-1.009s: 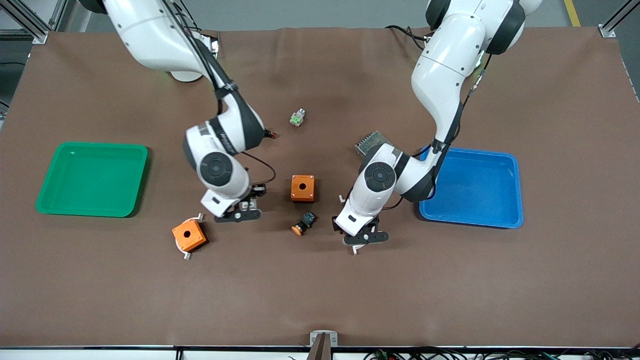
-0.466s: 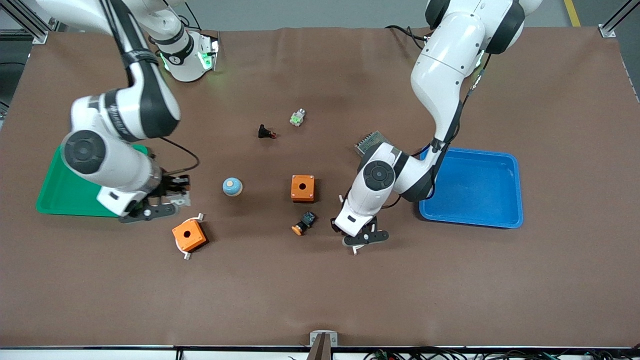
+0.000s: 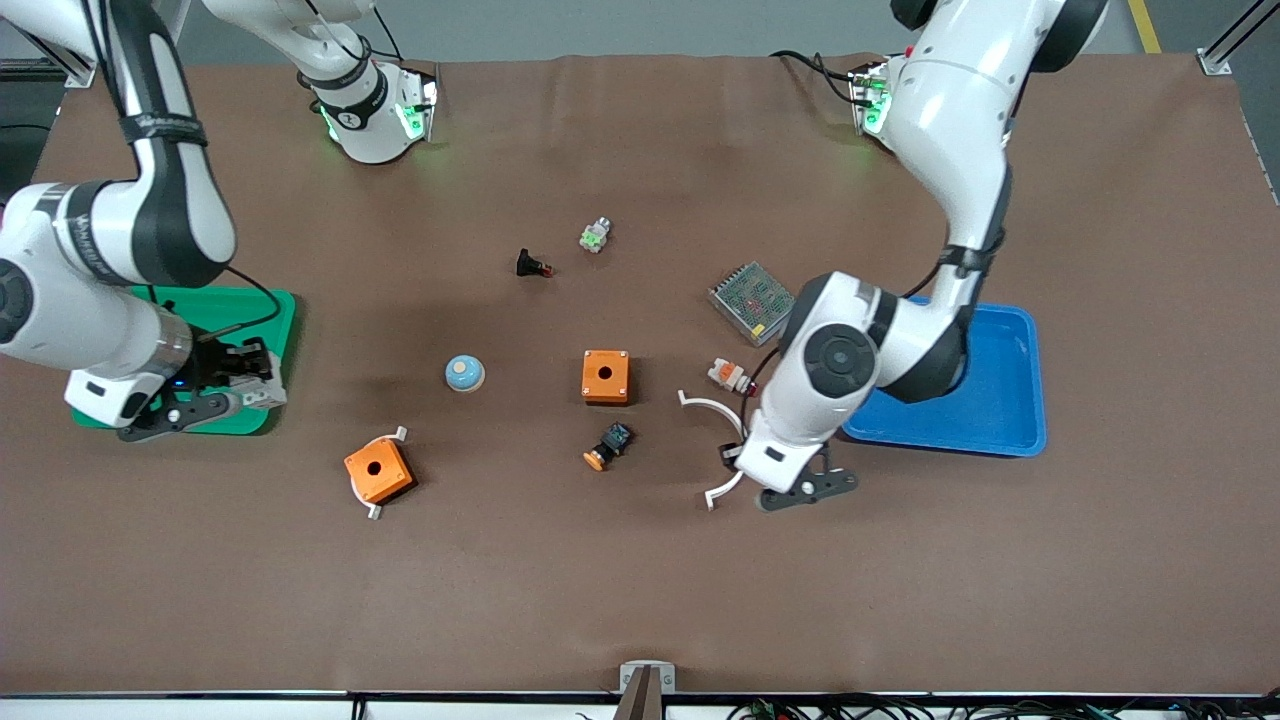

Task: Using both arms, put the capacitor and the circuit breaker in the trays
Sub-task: 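Carry the breaker to the green tray while the left gripper carries the capacitor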

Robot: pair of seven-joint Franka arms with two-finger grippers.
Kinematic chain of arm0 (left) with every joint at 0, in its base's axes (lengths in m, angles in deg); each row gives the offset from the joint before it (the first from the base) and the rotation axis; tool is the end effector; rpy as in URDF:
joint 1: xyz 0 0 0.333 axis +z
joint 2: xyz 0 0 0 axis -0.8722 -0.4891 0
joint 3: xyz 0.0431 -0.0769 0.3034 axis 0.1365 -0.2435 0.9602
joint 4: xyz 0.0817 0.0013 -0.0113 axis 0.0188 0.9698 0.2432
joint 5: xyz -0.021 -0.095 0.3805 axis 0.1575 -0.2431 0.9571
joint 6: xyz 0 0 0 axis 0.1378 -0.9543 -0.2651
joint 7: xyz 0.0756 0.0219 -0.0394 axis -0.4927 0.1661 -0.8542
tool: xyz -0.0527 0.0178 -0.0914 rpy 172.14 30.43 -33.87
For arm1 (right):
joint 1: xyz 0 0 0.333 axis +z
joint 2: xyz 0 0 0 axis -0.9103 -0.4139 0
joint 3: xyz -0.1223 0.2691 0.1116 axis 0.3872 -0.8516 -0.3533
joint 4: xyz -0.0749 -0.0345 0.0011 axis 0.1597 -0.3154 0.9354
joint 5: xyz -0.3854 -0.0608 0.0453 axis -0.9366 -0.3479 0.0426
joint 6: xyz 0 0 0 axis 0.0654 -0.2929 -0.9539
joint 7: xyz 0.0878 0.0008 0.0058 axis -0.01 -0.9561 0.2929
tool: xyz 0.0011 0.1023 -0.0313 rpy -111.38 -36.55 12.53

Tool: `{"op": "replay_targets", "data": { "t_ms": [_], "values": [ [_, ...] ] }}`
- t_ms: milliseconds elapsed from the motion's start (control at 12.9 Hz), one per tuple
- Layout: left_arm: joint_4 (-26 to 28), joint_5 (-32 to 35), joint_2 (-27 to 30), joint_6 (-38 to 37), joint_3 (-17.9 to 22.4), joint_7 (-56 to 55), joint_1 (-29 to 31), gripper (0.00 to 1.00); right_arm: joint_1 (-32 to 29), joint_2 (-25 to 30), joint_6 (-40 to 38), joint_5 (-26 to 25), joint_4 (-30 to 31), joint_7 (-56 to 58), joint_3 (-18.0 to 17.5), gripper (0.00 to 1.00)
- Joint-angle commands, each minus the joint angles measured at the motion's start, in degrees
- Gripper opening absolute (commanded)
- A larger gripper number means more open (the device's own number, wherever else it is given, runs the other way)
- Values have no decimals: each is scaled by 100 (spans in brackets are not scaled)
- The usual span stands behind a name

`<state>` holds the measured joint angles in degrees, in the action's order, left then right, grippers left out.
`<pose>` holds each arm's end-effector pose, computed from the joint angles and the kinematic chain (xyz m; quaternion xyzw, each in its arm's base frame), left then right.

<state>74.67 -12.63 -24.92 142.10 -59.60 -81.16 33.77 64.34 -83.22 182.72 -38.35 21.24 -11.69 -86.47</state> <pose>0.6678 -0.3312 0.3160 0.9927 0.1123 0.0216 0.0382 0.6018 -0.0400 0.3795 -0.9840 -0.1671 0.0615 0.0050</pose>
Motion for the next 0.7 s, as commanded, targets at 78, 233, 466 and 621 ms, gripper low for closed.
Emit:
{"op": "replay_targets", "data": {
  "t_ms": [78,233,466,621],
  "values": [
    [1373,-17,965,-66,-31,706,365,0,-580,213,806,-101,881,809,-127,2],
    [2024,0,1299,-48,-31,1328,619,0,-949,170,1035,-109,1127,1424,-127,2],
    [2860,0,1634,101,-31,2515,1217,0,-1170,152,1053,-109,1338,1646,-118,2],
    [3159,0,1617,329,-31,3166,1560,0,-1319,134,1342,-109,1505,1795,-118,2]
  ]
}}
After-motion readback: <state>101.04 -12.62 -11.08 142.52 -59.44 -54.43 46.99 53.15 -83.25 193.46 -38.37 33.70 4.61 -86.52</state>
